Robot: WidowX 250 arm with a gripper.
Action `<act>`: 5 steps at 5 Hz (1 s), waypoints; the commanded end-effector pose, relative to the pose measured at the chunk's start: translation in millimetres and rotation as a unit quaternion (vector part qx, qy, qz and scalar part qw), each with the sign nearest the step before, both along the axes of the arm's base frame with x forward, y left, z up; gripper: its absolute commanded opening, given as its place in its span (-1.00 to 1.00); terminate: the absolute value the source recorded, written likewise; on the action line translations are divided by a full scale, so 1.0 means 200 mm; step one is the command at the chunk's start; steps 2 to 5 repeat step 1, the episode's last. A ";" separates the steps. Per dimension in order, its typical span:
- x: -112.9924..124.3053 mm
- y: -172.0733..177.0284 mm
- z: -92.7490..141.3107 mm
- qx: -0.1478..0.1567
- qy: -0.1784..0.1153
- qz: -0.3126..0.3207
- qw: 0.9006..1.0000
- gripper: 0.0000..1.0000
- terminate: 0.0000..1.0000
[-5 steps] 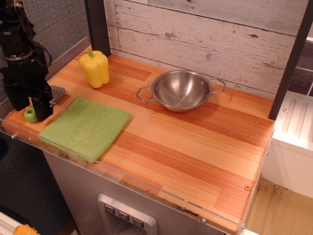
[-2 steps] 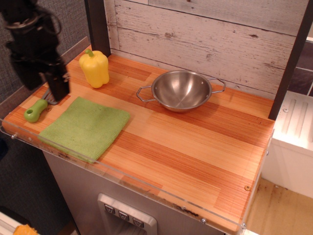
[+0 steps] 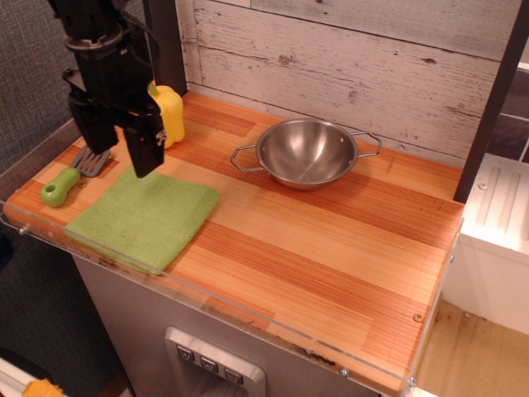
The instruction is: Pick up the green spatula and place it on the left of the green cloth
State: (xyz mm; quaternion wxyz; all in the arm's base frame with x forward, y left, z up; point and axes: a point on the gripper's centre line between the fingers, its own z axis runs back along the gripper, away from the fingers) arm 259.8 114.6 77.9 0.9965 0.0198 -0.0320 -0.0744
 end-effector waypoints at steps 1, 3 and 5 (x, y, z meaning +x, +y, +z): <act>0.01 -0.01 0.04 0.005 -0.010 -0.003 1.000 1.00 1.00; 0.01 -0.01 0.04 0.005 -0.010 -0.003 1.000 1.00 1.00; 0.01 -0.01 0.04 0.005 -0.010 -0.003 1.000 1.00 1.00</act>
